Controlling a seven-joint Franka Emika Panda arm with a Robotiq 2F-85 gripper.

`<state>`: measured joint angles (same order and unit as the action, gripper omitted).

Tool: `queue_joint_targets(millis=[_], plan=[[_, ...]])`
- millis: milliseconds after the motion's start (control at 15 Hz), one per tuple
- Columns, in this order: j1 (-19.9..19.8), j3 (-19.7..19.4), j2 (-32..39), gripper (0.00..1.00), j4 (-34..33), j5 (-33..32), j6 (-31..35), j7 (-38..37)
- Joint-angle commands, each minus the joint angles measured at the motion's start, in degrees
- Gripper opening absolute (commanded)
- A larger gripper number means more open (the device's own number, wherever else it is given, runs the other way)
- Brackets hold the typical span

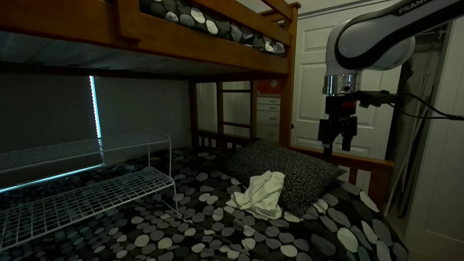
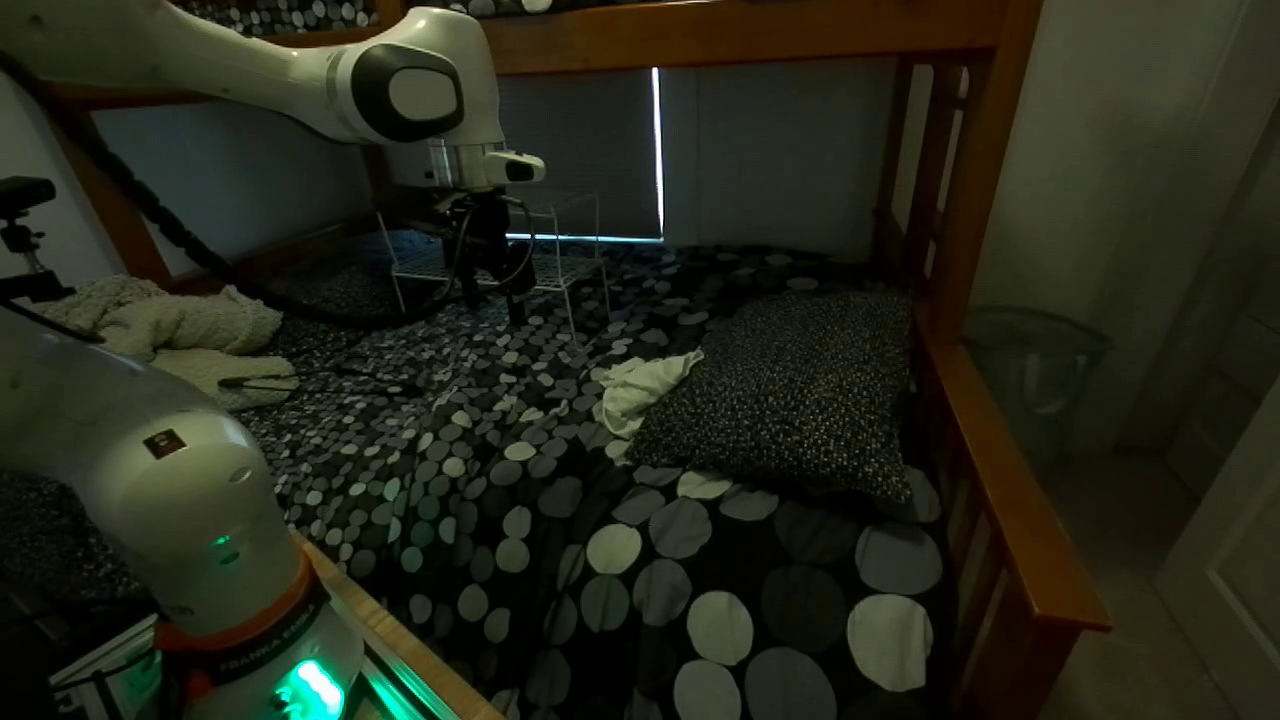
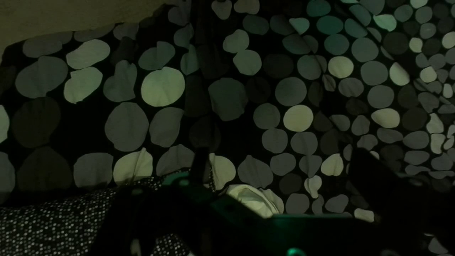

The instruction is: Place the pillow in front of the wire rack

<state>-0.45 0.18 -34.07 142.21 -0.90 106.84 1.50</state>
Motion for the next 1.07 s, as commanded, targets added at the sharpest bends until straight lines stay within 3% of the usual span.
queue_joint_targets(millis=[0, 933, 1000], plan=[[0.22, -0.17, 0.03, 1.00, -0.11, -0.09, -0.14, -0.11], [0.22, -0.17, 0.03, 1.00, -0.11, -0.09, -0.14, -0.11], [-0.54, -0.23, 1.67, 1.00, 0.13, -0.91, 4.26, -0.87]])
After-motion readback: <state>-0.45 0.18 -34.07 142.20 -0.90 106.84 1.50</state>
